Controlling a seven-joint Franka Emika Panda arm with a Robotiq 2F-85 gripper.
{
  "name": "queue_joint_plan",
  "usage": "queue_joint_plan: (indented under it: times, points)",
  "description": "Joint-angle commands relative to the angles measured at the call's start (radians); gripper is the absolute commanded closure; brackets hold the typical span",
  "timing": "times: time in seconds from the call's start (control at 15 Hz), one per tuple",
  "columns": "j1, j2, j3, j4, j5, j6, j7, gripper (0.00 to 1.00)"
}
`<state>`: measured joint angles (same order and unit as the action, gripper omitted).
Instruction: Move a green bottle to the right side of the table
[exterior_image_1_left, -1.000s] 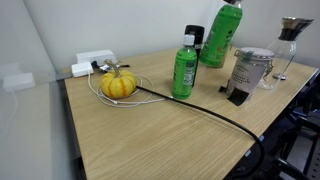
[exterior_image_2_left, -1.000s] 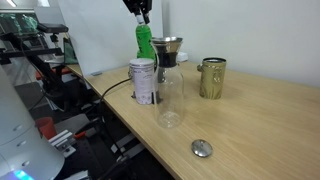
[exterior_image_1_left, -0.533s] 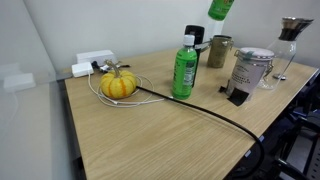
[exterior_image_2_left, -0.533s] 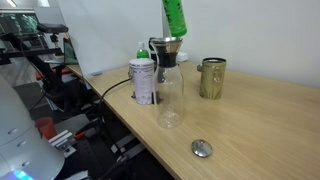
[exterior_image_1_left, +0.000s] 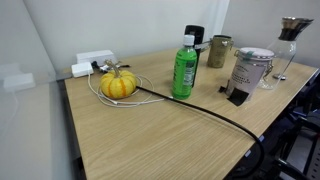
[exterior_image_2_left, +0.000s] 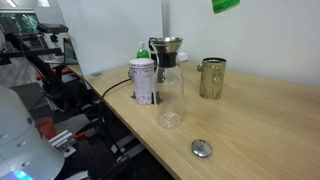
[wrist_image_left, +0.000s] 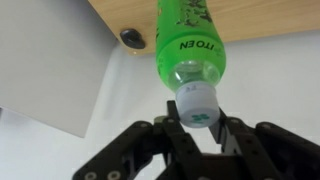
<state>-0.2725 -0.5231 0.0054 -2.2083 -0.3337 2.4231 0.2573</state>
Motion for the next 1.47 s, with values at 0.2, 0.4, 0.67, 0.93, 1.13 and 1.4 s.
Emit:
queue_joint_plan:
  times: [0.2, 0.4, 0.67, 0.93, 1.13, 1.4]
  points:
    - [-0.116, 0.035, -0.043, -0.105, -0.050, 0.034, 0.152, 0.91]
    - [-0.137, 0.114, -0.100, -0.166, -0.030, 0.115, 0.161, 0.91]
    - [-0.131, 0.237, -0.151, -0.185, -0.003, 0.208, 0.146, 0.91]
    - [-0.105, 0.339, -0.166, -0.193, 0.025, 0.283, 0.120, 0.91]
    - [-0.085, 0.395, -0.170, -0.189, 0.028, 0.296, 0.110, 0.91]
    - [-0.053, 0.422, -0.183, -0.187, 0.086, 0.295, 0.066, 0.91]
